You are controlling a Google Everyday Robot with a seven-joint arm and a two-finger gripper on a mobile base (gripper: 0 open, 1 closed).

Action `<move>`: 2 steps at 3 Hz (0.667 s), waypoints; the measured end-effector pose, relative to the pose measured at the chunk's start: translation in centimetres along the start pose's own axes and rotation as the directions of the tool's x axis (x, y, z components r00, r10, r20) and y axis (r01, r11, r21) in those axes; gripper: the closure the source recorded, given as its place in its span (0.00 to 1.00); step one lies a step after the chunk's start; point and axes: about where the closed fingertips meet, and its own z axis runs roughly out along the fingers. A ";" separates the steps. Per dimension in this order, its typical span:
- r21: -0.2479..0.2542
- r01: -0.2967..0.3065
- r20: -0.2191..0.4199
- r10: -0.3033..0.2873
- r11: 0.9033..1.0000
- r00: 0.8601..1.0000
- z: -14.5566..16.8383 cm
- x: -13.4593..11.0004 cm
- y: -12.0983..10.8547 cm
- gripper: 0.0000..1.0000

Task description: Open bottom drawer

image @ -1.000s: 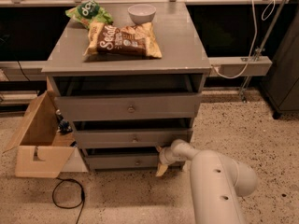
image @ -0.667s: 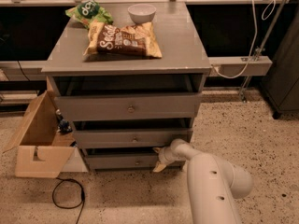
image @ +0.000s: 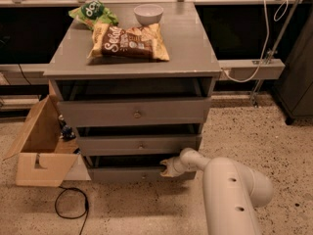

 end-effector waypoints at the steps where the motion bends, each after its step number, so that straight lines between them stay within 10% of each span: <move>1: -0.038 -0.017 0.024 0.018 0.999 1.000 -1.4 -0.3 2.7 0.99; 2: -0.049 -0.021 0.028 0.022 0.999 0.999 -1.5 -0.4 3.6 0.00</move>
Offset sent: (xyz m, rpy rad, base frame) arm -0.0299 -0.0052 0.0058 0.0211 0.0417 0.0107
